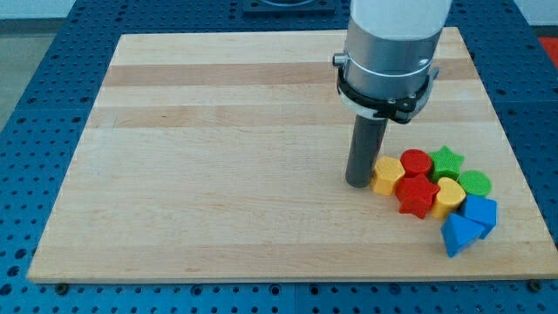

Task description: Push green circle along with green star towards up

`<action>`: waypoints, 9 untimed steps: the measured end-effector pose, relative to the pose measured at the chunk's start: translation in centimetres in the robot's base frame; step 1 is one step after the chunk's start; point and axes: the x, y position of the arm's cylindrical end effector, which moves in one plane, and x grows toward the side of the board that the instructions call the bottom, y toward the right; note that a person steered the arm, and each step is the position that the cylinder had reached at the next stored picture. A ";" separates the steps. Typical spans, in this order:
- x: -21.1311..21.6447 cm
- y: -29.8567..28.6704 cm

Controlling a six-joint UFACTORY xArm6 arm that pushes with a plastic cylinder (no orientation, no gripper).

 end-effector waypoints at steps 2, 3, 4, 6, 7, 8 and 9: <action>0.0 -1.0; -0.9 -2.2; -3.9 -2.2; -7.6 6.6; -7.5 11.4; -6.5 15.3; -3.6 18.3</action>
